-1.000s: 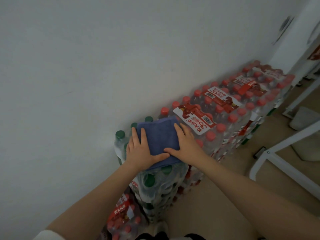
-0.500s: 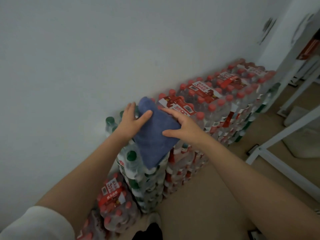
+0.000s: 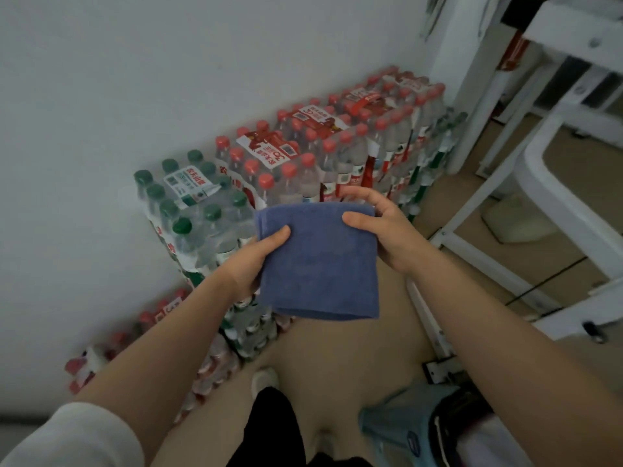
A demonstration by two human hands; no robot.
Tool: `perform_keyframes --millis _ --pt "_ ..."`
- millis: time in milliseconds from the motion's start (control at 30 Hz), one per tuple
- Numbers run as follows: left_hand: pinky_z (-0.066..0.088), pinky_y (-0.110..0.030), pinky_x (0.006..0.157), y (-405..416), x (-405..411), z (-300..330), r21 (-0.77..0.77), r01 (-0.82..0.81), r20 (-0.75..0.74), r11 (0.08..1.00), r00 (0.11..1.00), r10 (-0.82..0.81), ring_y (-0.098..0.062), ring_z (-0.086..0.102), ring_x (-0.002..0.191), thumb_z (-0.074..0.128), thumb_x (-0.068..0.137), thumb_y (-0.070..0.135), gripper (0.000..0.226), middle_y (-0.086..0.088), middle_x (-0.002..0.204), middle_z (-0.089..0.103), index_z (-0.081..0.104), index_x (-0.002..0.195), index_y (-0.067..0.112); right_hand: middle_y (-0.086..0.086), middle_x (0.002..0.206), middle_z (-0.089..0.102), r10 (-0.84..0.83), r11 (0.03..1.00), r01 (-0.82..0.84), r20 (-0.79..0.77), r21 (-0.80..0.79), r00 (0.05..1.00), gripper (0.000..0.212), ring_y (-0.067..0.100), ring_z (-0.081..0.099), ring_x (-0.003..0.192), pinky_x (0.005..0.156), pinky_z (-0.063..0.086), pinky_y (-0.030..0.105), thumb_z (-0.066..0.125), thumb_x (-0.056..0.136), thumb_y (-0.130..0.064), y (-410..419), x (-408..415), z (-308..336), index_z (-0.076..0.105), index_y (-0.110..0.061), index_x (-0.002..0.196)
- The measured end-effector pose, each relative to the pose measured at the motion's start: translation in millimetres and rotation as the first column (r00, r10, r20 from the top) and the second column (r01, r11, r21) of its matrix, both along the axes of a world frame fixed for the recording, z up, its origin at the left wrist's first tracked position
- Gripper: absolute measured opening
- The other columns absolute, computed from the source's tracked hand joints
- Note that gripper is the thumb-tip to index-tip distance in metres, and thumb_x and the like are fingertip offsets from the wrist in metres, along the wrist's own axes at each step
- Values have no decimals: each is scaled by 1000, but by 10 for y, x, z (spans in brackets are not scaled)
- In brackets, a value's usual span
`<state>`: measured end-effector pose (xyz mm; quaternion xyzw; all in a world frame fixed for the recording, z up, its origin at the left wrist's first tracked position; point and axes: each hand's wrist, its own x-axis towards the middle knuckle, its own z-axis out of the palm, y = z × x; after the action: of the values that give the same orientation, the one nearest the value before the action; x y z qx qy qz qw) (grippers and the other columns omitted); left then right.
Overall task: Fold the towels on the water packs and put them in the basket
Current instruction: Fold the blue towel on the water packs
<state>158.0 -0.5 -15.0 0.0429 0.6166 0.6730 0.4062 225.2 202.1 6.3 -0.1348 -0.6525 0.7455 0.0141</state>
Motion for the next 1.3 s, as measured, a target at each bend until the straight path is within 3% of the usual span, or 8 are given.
perform_keyframes --millis 167,300,467,600,700,933,1133,1300 --pt "51 -34 76 374 277 15 4 32 83 999 996 -32 -17 69 86 54 86 43 27 1 88 75 64 99 21 4 102 67 -306 922 331 149 -199 940 29 21 66 91 75 54 34 57 91 -30 171 452 -270 59 -12 114" --pt "50 -41 90 712 429 -77 -41 116 135 992 985 -110 -24 66 94 56 88 37 24 -4 95 72 65 99 18 0 75 71 -452 723 559 334 -407 828 47 17 70 66 65 51 33 41 92 -54 261 871 -506 67 -15 91" --pt "53 -35 72 1062 780 -367 -73 279 220 957 941 -258 -20 70 83 55 89 38 29 -2 92 73 63 107 17 8 104 72 -489 574 649 427 -499 761 57 25 71 88 74 52 36 40 88 -62 223 1534 -835 68 -16 108" --pt "53 -34 75 1325 1151 -726 -183 392 207 902 912 -355 -23 66 91 57 88 36 36 -6 108 68 59 116 14 6 112 68 -582 596 726 438 -343 685 35 22 69 92 76 54 36 58 88 -37 102 2102 -1129 59 -17 117" --pt "50 -34 84 1555 1452 -1004 -239 531 194 813 847 -496 -22 61 101 55 89 38 43 -4 120 62 53 126 15 5 128 57 -694 556 815 447 -163 564 51 26 60 107 92 50 45 65 86 -23 144 2528 -1415 45 -15 132" --pt "48 -42 92 2124 2123 -1695 -277 758 213 590 647 -732 -21 55 114 58 88 37 52 4 132 52 39 136 27 5 138 47 -800 407 912 460 -56 386 57 30 53 118 99 45 51 65 86 -28 471 3364 -2000 39 -21 136" --pt "45 -38 93 2681 2736 -2504 -342 751 139 564 634 -760 -27 50 122 52 93 16 45 -4 138 47 38 136 16 6 134 50 -780 288 956 564 -61 271 50 29 55 113 96 47 46 58 91 -23 896 3949 -2696 39 -17 136" --pt "40 -30 87 3057 3064 -3104 -410 749 -2 521 571 -821 -21 51 116 47 96 17 40 -6 133 50 38 135 15 5 137 48 -750 365 930 607 47 263 55 29 51 120 102 43 49 59 90 -18 1202 4240 -3177 34 -17 140"
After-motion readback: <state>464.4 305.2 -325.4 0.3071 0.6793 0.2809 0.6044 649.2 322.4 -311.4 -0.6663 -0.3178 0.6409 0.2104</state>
